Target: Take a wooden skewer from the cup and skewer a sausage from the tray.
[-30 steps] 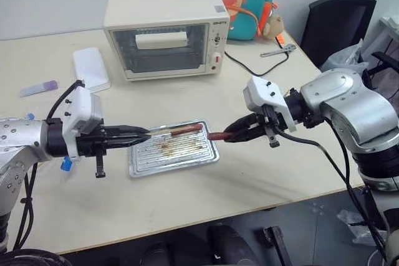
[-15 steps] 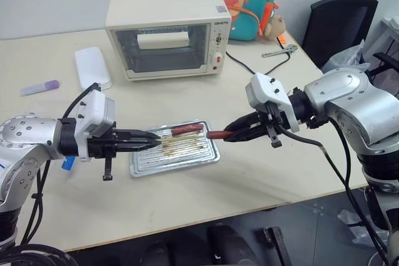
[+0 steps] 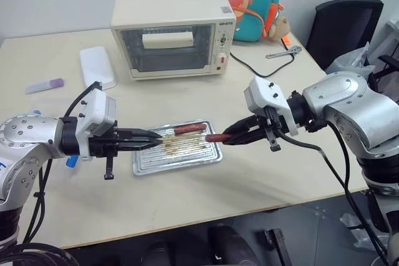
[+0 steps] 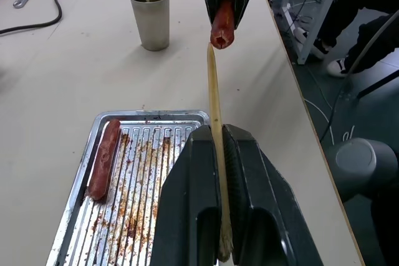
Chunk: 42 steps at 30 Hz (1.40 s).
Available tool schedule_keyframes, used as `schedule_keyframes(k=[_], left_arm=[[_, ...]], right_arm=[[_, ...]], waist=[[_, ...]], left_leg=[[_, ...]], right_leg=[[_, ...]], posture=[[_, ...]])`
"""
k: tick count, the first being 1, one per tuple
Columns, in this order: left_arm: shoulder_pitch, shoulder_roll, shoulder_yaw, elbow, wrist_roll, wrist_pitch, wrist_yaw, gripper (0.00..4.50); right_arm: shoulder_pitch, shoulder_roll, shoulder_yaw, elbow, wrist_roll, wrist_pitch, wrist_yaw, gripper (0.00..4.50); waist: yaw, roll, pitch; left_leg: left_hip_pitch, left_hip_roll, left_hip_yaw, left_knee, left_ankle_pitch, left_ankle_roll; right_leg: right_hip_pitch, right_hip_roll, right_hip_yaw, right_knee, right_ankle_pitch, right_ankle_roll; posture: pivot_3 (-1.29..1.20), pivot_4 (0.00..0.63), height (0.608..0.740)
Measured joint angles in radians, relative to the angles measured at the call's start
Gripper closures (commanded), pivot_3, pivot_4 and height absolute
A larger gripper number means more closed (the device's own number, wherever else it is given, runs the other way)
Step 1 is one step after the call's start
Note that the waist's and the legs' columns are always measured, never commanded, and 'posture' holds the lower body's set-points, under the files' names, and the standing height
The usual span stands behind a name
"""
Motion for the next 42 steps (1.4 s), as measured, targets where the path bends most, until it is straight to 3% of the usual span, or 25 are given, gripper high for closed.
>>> schedule_keyframes(k=[42], left_arm=[[-0.022, 0.003, -0.013, 0.035, 0.026, -0.021, -0.044, 4.50]], right_arm=[[0.006, -0.001, 0.000, -0.014, 0.046, 0.018, -0.061, 3.85]], waist=[[0.021, 0.000, 0.000]], left_leg=[[0.000, 0.000, 0.000, 0.003, 0.000, 0.001]], right_leg=[[0.000, 0.001, 0.000, 0.002, 0.000, 0.000]], posture=[[0.00, 0.150, 0.740]])
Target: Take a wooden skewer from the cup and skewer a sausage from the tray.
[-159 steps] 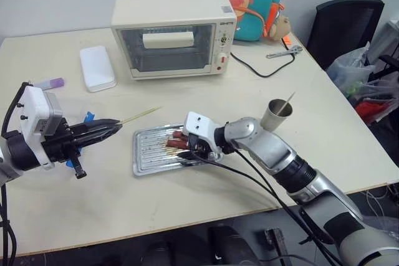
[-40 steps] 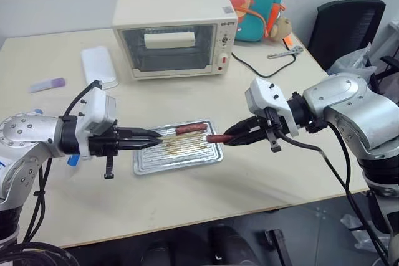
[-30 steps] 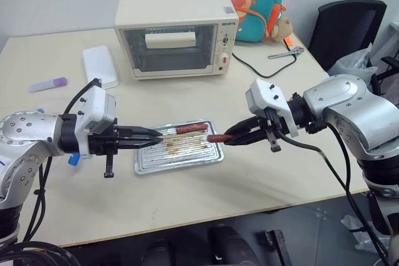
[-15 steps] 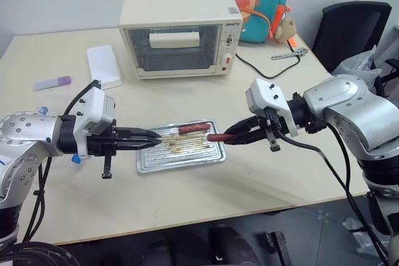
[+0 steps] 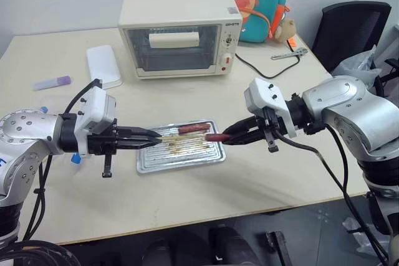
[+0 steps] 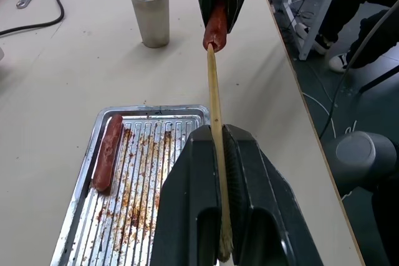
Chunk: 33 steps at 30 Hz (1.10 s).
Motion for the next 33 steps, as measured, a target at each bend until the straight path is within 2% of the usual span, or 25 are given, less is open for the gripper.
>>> schedule_keyframes(k=[11, 33], left_arm=[[-0.017, -0.005, -0.014, 0.019, -0.001, -0.006, -0.007, 4.50], [-0.140, -0.089, -0.132, 0.054, 0.033, -0.011, -0.028, 4.50]], right_arm=[[-0.004, 0.000, -0.005, 0.000, 0.023, 0.015, -0.018, 3.85], [-0.021, 0.031, -0.010, -0.017, 0.050, 0.020, -0.018, 3.85]], waist=[[0.001, 0.000, 0.000], [0.001, 0.000, 0.000]], left_leg=[[0.000, 0.000, 0.000, 0.000, 0.000, 0.000], [0.000, 0.000, 0.000, 0.001, 0.000, 0.000]], right_leg=[[0.000, 0.000, 0.000, 0.000, 0.000, 0.000], [0.000, 0.000, 0.000, 0.000, 0.000, 0.000]], posture=[[0.00, 0.150, 0.740], [0.00, 0.150, 0.740]])
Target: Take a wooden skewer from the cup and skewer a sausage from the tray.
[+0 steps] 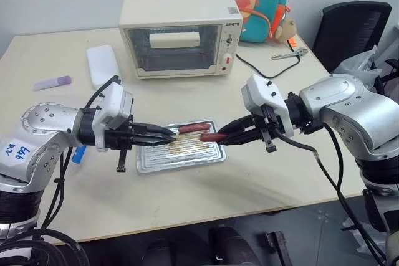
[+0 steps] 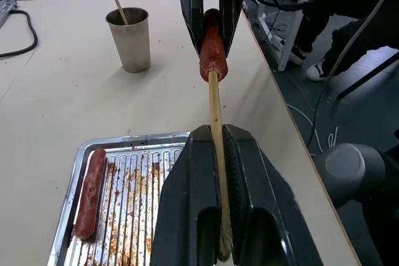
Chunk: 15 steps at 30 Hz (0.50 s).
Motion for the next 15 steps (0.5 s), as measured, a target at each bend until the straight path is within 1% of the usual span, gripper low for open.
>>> schedule_keyframes(k=[2, 3, 5, 7, 11, 13, 15], left_arm=[[-0.001, -0.001, -0.003, 0.003, 0.002, -0.001, -0.001, 4.50], [-0.001, -0.001, -0.003, 0.004, 0.004, -0.003, -0.002, 4.50], [-0.001, -0.002, -0.004, 0.003, 0.006, -0.006, -0.002, 4.50], [0.004, -0.001, -0.003, 0.003, 0.007, -0.012, 0.001, 4.50], [0.088, 0.002, 0.030, -0.001, 0.016, -0.011, 0.030, 4.50], [0.137, 0.003, 0.072, -0.023, 0.016, -0.009, 0.057, 4.50], [0.213, 0.004, 0.141, -0.075, 0.016, -0.005, 0.097, 4.50]], right_arm=[[0.000, 0.001, 0.001, 0.000, 0.000, 0.000, 0.000, 3.85], [0.000, 0.001, 0.001, 0.000, 0.000, 0.000, 0.000, 3.65], [-0.001, 0.006, 0.001, -0.002, 0.003, 0.000, 0.000, 3.26], [-0.001, 0.008, 0.003, -0.007, 0.005, 0.002, 0.000, 2.72], [-0.007, 0.008, 0.001, 0.008, -0.017, -0.011, -0.028, 1.70], [-0.010, 0.004, 0.000, 0.039, -0.032, -0.029, -0.038, 1.70], [-0.024, -0.002, -0.006, 0.070, -0.041, -0.048, -0.039, 1.70]], waist=[[0.000, 0.000, 0.000], [0.000, 0.000, 0.000], [0.000, 0.000, 0.000], [0.000, 0.000, 0.000], [-0.002, 0.000, 0.000], [-0.002, 0.000, 0.000], [-0.003, 0.000, 0.000]], left_leg=[[0.000, 0.000, 0.000, 0.000, 0.000, 0.000], [0.000, 0.000, 0.000, 0.000, 0.000, 0.000], [0.000, 0.000, 0.000, 0.000, 0.000, 0.000], [0.000, 0.000, 0.000, 0.000, 0.000, 0.000], [0.000, 0.001, 0.000, 0.000, 0.000, 0.000], [0.000, 0.001, 0.000, 0.000, 0.000, 0.000], [0.000, 0.001, 0.000, -0.001, 0.000, 0.000]], right_leg=[[0.000, 0.000, 0.000, 0.000, 0.000, 0.000], [0.000, 0.000, 0.000, 0.000, 0.000, 0.000], [0.000, 0.000, 0.000, 0.000, 0.000, 0.000], [0.000, 0.000, 0.000, 0.000, 0.000, 0.000], [0.000, 0.000, 0.000, 0.000, 0.000, 0.000], [0.000, 0.000, 0.000, 0.000, 0.000, 0.000], [0.000, 0.000, 0.001, 0.000, 0.000, 0.000]], posture=[[0.00, 0.150, 0.740], [0.00, 0.150, 0.740], [0.00, 0.150, 0.740], [0.00, 0.150, 0.740], [0.00, 0.150, 0.740], [0.00, 0.150, 0.740], [0.00, 0.150, 0.740]])
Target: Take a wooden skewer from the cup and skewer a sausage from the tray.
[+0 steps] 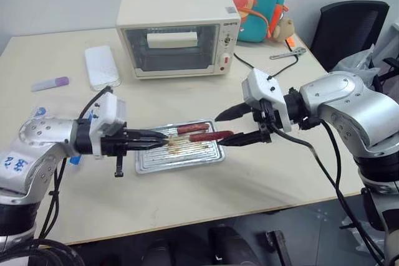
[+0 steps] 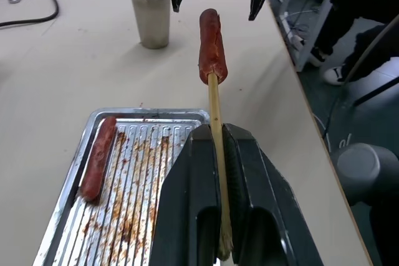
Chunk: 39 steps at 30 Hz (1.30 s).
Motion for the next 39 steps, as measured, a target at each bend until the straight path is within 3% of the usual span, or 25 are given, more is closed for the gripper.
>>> schedule_keyframes(k=[5, 9, 12, 16, 26, 31, 35, 39], left_arm=[[0.193, -0.041, 0.206, -0.134, -0.001, 0.036, 0.148, 4.50], [0.371, -0.190, 0.469, -0.237, -0.014, 0.101, 0.344, 4.50], [0.473, -0.255, 0.602, -0.268, -0.004, 0.114, 0.441, 4.50], [0.533, -0.291, 0.656, -0.229, 0.057, 0.076, 0.512, 4.50], [0.507, -0.246, 0.686, 0.027, 0.161, -0.014, 0.558, 4.50], [0.441, -0.199, 0.606, 0.167, 0.204, -0.054, 0.551, 3.34], [0.462, -0.180, 0.612, 0.154, 0.193, -0.061, 0.516, 2.41], [0.548, -0.185, 0.740, 0.097, 0.099, -0.017, 0.460, 2.41]], right_arm=[[-0.059, -0.014, -0.069, 0.069, 0.003, -0.004, -0.003, 1.70], [-0.064, -0.021, -0.110, 0.073, 0.043, 0.004, 0.015, 1.70], [-0.065, -0.019, -0.133, 0.082, 0.078, 0.037, 0.019, 1.23], [-0.067, 0.014, -0.141, 0.089, 0.096, 0.039, 0.010, 0.14], [-0.064, 0.048, -0.140, 0.092, 0.101, 0.031, -0.004, 0.14], [-0.062, 0.062, -0.140, 0.086, 0.111, 0.043, -0.017, 0.11], [-0.062, 0.062, -0.140, 0.086, 0.111, 0.044, -0.022, 0.11], [-0.062, 0.065, -0.140, 0.087, 0.112, 0.044, -0.022, 0.11]], waist=[[0.001, 0.000, 0.000], [0.001, 0.000, 0.000], [0.002, 0.000, 0.000], [0.006, -0.001, 0.000], [0.002, -0.001, 0.000], [0.001, -0.001, -0.001], [-0.004, -0.001, -0.001], [-0.017, -0.002, -0.001]], left_leg=[[0.000, 0.000, -0.001, -0.001, 0.000, 0.000], [0.001, 0.000, -0.001, -0.001, -0.001, 0.001], [0.001, 0.000, -0.003, -0.001, -0.002, 0.001], [0.001, -0.002, -0.003, 0.000, -0.002, 0.002], [0.001, -0.002, -0.003, -0.002, -0.003, 0.002], [0.000, -0.002, -0.003, -0.002, -0.003, 0.002], [0.000, -0.001, -0.002, -0.003, -0.004, 0.002], [0.001, 0.001, -0.002, -0.003, -0.004, 0.001]], right_leg=[[0.000, 0.000, 0.000, 0.000, 0.000, 0.000], [0.000, 0.000, 0.000, 0.000, 0.000, 0.000], [0.001, 0.000, 0.000, 0.000, 0.000, 0.000], [0.002, -0.001, -0.001, 0.000, 0.000, 0.000], [0.001, -0.001, -0.001, -0.002, 0.000, 0.000], [0.001, -0.001, -0.002, -0.002, 0.000, 0.000], [0.001, -0.002, -0.001, -0.003, 0.000, 0.000], [0.001, -0.001, -0.002, -0.002, 0.000, -0.001]], posture=[[0.00, 0.150, 0.740], [0.00, 0.150, 0.740], [0.00, 0.150, 0.740], [0.00, 0.150, 0.740], [0.00, 0.150, 0.740], [0.00, 0.150, 0.740], [0.00, 0.150, 0.740], [0.00, 0.150, 0.740]])
